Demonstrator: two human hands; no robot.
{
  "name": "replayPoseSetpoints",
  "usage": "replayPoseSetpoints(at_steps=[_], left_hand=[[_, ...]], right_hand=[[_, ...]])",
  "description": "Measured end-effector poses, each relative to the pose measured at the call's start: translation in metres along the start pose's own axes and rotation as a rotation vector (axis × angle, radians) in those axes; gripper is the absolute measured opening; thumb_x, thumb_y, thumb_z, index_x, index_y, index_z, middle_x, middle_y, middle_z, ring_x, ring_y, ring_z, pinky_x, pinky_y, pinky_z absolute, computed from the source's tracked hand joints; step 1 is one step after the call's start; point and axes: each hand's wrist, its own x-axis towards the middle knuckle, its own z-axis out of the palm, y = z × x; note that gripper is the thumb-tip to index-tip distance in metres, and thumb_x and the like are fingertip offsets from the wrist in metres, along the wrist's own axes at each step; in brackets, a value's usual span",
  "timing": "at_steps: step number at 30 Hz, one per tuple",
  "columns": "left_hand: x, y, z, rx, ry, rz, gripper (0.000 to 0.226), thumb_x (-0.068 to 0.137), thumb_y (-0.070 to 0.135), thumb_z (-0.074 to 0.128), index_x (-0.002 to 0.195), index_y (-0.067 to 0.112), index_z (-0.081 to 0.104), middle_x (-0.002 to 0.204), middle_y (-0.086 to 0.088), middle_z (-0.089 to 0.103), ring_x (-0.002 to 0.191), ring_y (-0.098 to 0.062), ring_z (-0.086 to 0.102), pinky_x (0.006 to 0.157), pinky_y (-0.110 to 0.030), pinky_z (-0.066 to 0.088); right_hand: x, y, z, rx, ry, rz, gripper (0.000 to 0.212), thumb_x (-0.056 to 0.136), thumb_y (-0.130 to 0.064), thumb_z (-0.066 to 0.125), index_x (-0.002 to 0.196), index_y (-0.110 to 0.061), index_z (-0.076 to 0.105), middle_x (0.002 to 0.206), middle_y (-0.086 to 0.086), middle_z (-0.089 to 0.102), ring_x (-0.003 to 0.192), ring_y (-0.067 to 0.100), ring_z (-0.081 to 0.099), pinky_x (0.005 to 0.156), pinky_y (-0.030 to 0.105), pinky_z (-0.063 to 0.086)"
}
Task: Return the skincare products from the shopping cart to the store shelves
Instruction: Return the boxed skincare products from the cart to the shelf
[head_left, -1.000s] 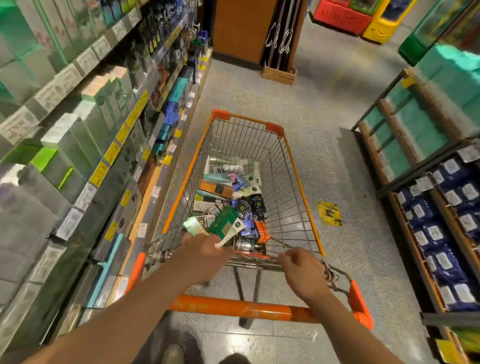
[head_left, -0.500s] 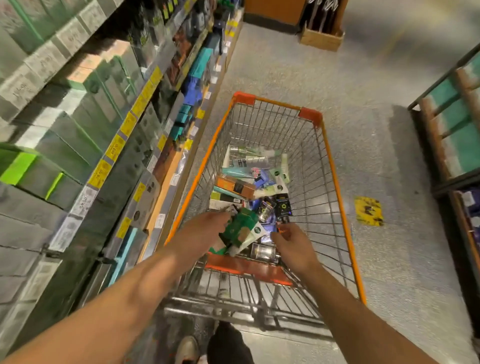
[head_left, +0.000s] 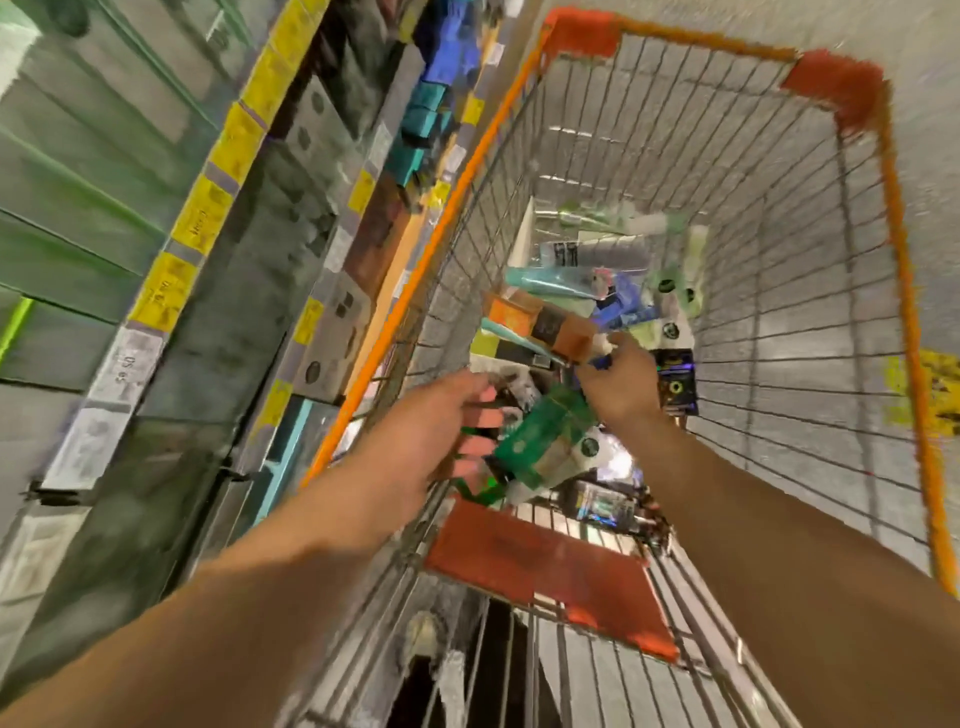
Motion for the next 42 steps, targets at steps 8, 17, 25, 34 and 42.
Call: replayPoseSetpoints(at_steps=[8, 17, 25, 34, 42], left_hand=[[0.026, -0.014, -0.017, -0.079, 0.068, -0.086, 0.026, 0.103, 0.038, 0.052, 0.095, 0.020, 0.068, 0.088, 0.000, 0.071, 0.062, -0.017, 0.060, 0.063, -0.028, 0.047], [0.016, -0.021, -0.015, -0.031, 0.076, -0.044, 0.023, 0.102, 0.036, 0.056, 0.107, 0.019, 0.071, 0.099, -0.003, 0.077, 0.074, -0.019, 0.066, 0.070, -0.035, 0.051], [-0.009, -0.015, -0.004, 0.002, 0.063, -0.025, 0.020, 0.105, 0.030, 0.052, 0.111, 0.017, 0.066, 0.094, -0.002, 0.069, 0.069, -0.016, 0.055, 0.059, -0.028, 0.044], [-0.071, -0.007, -0.005, -0.130, 0.017, 0.051, 0.033, 0.103, 0.033, 0.054, 0.129, 0.014, 0.061, 0.116, -0.012, 0.064, 0.089, -0.025, 0.054, 0.057, -0.028, 0.041], [-0.144, -0.006, -0.045, -0.266, -0.079, 0.252, 0.035, 0.102, 0.044, 0.058, 0.130, 0.023, 0.061, 0.128, -0.004, 0.061, 0.103, -0.024, 0.061, 0.084, -0.031, 0.053]], right_hand=[[0.047, -0.014, 0.035, 0.099, -0.101, 0.090, 0.065, 0.073, -0.018, 0.087, 0.127, -0.005, 0.054, 0.119, 0.010, 0.064, 0.107, 0.026, 0.063, 0.087, 0.027, 0.049], [0.040, -0.015, 0.040, -0.062, -0.040, 0.145, 0.070, 0.072, -0.052, 0.084, 0.131, -0.021, 0.060, 0.125, 0.014, 0.056, 0.117, 0.034, 0.055, 0.100, 0.044, 0.051], [-0.021, -0.004, 0.026, 0.401, -0.023, 0.258, 0.056, 0.088, -0.046, 0.074, 0.130, -0.014, 0.057, 0.111, 0.005, 0.065, 0.100, 0.027, 0.064, 0.078, 0.040, 0.055], [-0.125, -0.025, -0.027, 0.860, -0.034, 0.344, 0.040, 0.085, -0.029, 0.081, 0.110, -0.002, 0.065, 0.084, 0.010, 0.072, 0.064, 0.019, 0.069, 0.064, 0.031, 0.058], [-0.277, -0.102, -0.078, 1.100, -0.067, 0.204, 0.035, 0.096, -0.021, 0.070, 0.117, 0.007, 0.063, 0.065, 0.010, 0.065, 0.054, 0.020, 0.062, 0.056, 0.032, 0.053]])
